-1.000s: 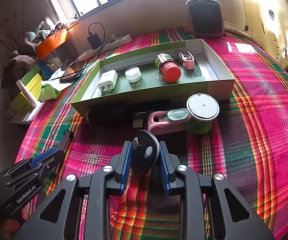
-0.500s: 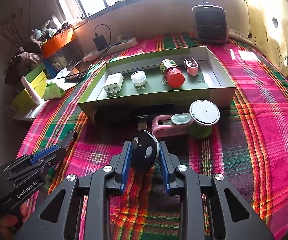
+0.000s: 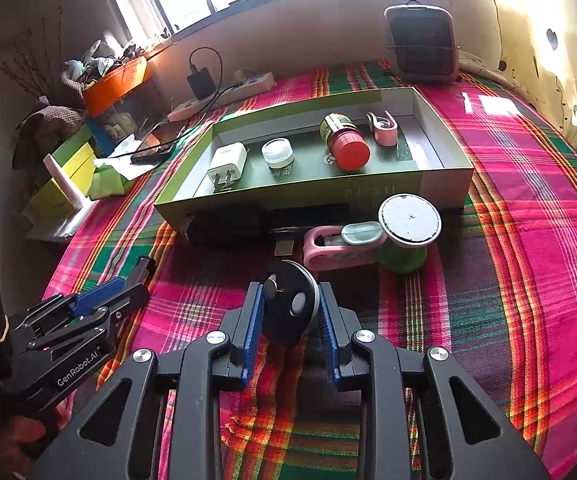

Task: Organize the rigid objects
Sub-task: 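Lift and carry the black bar with the left gripper while the right carries the disc over the tray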

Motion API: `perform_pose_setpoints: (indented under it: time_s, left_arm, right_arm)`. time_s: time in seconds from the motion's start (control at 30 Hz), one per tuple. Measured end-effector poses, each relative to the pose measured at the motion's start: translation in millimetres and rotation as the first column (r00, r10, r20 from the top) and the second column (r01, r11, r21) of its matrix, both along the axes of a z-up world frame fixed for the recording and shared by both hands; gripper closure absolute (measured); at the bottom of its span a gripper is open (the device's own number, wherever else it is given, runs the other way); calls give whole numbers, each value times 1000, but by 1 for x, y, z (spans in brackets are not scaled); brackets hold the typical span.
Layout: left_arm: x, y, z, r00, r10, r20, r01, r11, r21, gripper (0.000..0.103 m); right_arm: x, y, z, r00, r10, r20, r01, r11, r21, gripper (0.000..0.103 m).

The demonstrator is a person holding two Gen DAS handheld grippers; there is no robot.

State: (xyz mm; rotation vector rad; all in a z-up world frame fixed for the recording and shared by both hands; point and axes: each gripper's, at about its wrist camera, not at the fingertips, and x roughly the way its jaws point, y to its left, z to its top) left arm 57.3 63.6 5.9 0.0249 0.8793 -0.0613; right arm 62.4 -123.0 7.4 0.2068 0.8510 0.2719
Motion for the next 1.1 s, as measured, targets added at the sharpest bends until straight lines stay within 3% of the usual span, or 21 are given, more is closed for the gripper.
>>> perform_pose_setpoints:
  time_s: [0.13,0.47,1.1]
  left_arm:
    - [0,2,1,1000,9,1,-9,1000,-4,81]
    - [-2,5,4,1000,5,0,-5,999,-36,81]
    - [-3,-6,53,995,-45,91,52,996,-73,81]
  right_arm:
    - [1,0,-1,1000,4,-3,-4,1000,3,75]
    - [0,0,1,1000,13,3,-13,1000,6,75]
    - [-2,-13,33,997,12,77,-12,1000,2,75]
